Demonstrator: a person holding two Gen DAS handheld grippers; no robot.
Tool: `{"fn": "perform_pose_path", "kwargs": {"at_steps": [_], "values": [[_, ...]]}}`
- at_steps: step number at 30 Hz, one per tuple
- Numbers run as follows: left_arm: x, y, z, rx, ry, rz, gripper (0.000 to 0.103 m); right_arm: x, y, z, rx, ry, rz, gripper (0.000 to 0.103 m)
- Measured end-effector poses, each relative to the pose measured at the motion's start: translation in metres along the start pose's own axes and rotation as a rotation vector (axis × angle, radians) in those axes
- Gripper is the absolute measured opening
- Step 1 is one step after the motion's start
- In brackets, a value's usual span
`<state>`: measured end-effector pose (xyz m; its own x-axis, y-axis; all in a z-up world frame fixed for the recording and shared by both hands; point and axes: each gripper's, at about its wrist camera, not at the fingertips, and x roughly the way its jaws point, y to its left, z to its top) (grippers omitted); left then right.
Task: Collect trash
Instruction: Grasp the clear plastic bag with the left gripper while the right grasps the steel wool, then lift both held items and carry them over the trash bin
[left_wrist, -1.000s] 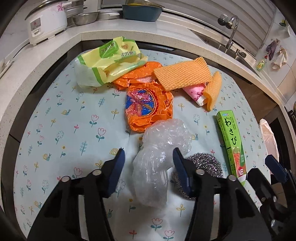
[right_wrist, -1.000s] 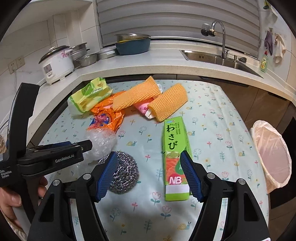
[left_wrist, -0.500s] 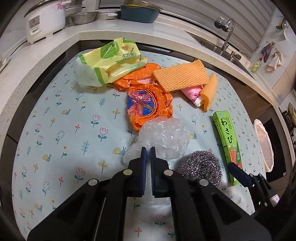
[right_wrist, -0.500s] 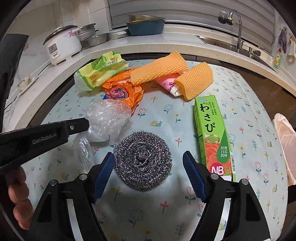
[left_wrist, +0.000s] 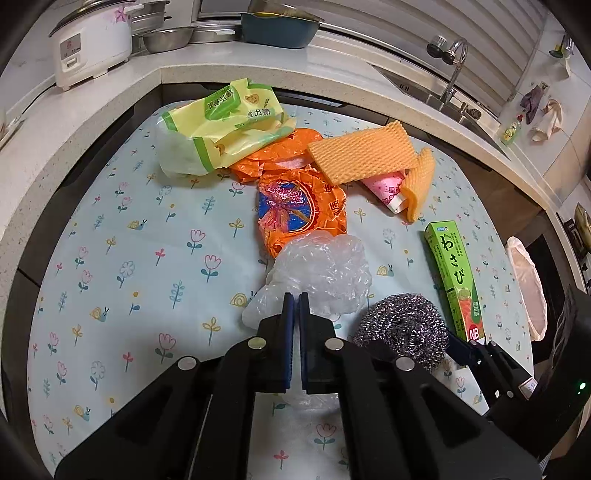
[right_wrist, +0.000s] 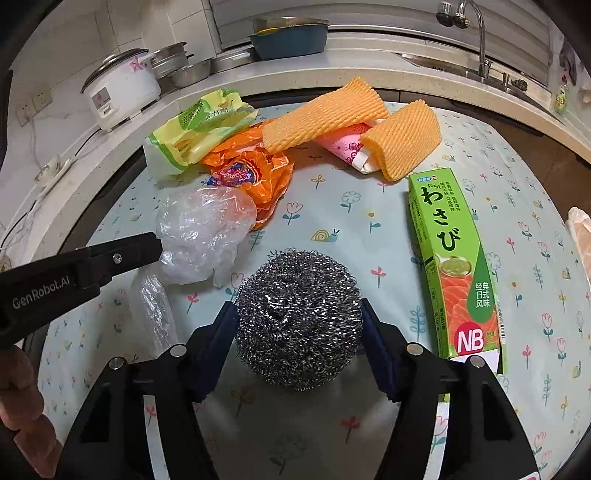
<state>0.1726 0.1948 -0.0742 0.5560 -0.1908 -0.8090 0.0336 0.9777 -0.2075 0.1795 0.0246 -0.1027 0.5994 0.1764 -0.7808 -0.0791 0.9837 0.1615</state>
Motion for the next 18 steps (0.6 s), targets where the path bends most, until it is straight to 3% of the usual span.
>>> {"fn": "perform_pose_path", "kwargs": {"at_steps": [2,10,18], "values": [[-0.004,-0.004,0.001,0.007,-0.009,-0.002,0.002,-0.008,-0.004,0.004,0.003,-0.021,-0.008,0.050],[-0.021,-0.037,0.012,0.058,-0.059,-0.033,0.001,-0.053,-0.034,0.028,0.046,-0.140,-0.039,0.049],[-0.036,-0.096,0.025,0.140,-0.106,-0.084,0.001,-0.102,-0.082,0.045,0.106,-0.249,-0.095,0.049]]}}
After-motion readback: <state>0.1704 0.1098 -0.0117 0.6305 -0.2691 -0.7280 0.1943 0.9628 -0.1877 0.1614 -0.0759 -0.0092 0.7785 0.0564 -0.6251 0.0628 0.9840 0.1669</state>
